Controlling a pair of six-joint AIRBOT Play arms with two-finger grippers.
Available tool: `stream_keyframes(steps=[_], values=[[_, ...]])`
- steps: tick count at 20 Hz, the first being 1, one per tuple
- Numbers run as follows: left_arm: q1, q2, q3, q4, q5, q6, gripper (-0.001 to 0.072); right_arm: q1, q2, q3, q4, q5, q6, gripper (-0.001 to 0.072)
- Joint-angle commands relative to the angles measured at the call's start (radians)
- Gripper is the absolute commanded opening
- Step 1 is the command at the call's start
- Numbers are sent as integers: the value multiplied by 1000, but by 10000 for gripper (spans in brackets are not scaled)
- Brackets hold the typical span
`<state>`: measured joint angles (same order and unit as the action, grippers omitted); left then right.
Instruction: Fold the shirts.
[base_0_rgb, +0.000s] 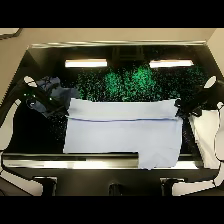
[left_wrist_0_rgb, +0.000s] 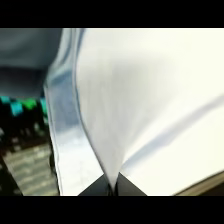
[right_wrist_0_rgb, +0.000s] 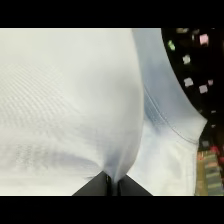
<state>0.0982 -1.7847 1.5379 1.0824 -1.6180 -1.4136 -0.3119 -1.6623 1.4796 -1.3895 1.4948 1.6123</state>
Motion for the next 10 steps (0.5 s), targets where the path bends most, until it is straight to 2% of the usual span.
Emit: stream_keyframes(steps=[1,7,8,9,10], values=[[-20,-1,-78,0,-76,-8,28,-2,-1,-73,-12,-35,-2,50],[-18,-3,-127,21,-10,-8,30,-2,-2,-92,-21,-40,10,52],[-18,-3,-127,18,-8,-7,59,-2,-2,-92,-21,-39,28,130],[-16,3,-127,18,-9,-9,324,-2,2,-88,-20,-24,33,350],[-14,17,-127,19,-14,-11,459,-3,12,-81,-27,7,23,412]])
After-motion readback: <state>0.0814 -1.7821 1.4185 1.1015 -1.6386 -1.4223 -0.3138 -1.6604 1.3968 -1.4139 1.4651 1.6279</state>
